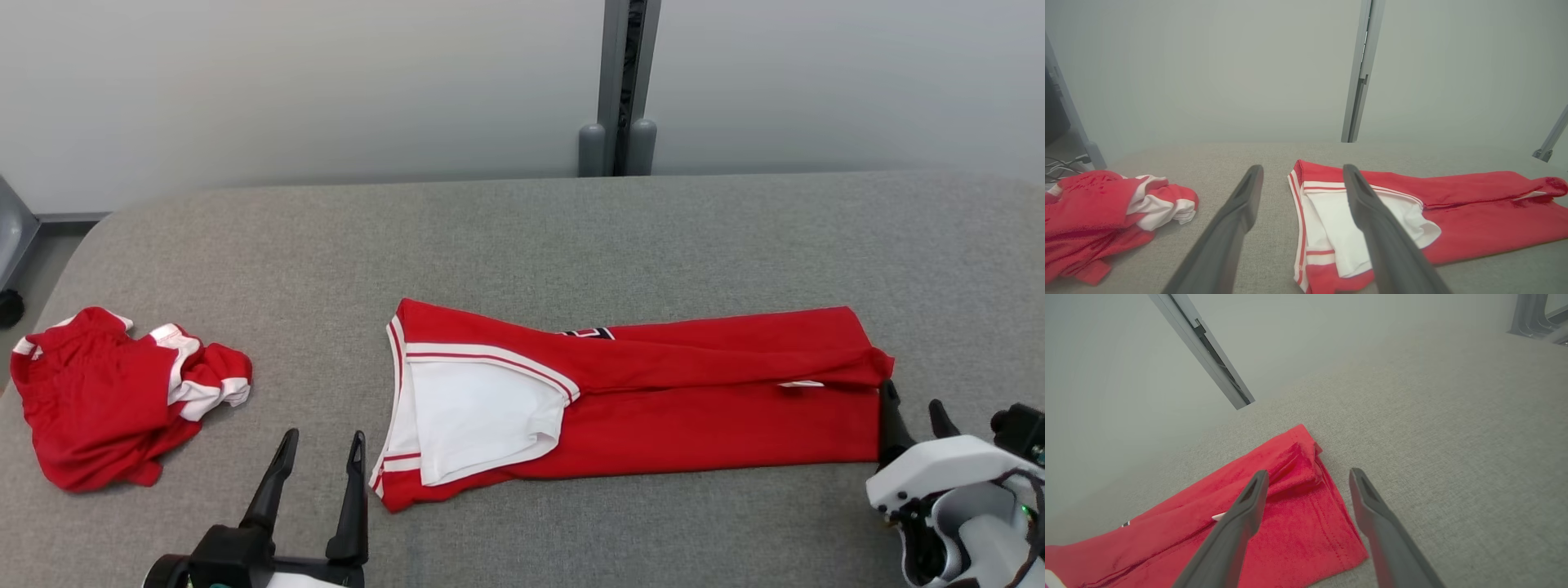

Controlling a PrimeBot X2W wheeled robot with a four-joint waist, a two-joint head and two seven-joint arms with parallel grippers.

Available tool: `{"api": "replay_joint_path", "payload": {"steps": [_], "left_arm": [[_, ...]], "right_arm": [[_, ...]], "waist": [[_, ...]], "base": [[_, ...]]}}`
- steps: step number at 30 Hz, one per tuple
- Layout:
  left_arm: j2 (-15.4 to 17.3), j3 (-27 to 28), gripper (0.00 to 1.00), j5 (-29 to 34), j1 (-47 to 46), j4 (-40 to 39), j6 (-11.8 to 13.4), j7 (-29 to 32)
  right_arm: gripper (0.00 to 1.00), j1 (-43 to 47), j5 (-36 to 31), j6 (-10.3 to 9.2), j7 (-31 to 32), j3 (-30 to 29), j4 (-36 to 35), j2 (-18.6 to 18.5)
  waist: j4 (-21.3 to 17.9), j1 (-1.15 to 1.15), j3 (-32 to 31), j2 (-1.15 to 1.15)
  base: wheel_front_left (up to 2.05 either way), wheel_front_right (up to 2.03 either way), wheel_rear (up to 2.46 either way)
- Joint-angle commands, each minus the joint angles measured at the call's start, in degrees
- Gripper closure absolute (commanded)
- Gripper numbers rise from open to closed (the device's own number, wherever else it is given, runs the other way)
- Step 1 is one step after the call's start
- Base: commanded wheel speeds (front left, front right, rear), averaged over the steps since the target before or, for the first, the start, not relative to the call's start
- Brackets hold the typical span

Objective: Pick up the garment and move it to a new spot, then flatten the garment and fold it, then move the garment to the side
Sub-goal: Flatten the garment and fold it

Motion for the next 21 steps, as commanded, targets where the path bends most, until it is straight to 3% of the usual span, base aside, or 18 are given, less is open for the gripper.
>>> {"api": "replay_joint_path", "payload": {"steps": [1, 10, 21], "left_arm": [[0.2, 0.0, 0.00, 0.4, -1.8, 0.1, -0.3, -0.2], [0.2, -1.3, 0.00, 0.7, -4.6, 0.6, -0.9, -0.2], [0.2, -2.1, 0.00, 0.9, -6.8, 1.7, -1.3, -0.2]], "right_arm": [[0.00, -2.5, 0.9, 0.01, 0.4, -0.5, 2.7, -1.1], [0.00, -11.3, 3.1, 0.01, 1.0, -0.5, 13.9, -3.0], [0.00, -13.8, 2.6, 0.01, 2.8, 2.2, 22.4, -1.3]], "waist": [[0.6, 0.00, 1.6, 0.00], [1.6, 0.00, 6.7, 0.00], [1.7, 0.00, 8.3, 0.00]], "base": [[0.00, 0.00, 0.00], [0.00, 0.00, 0.00], [0.00, 0.00, 0.00]]}}
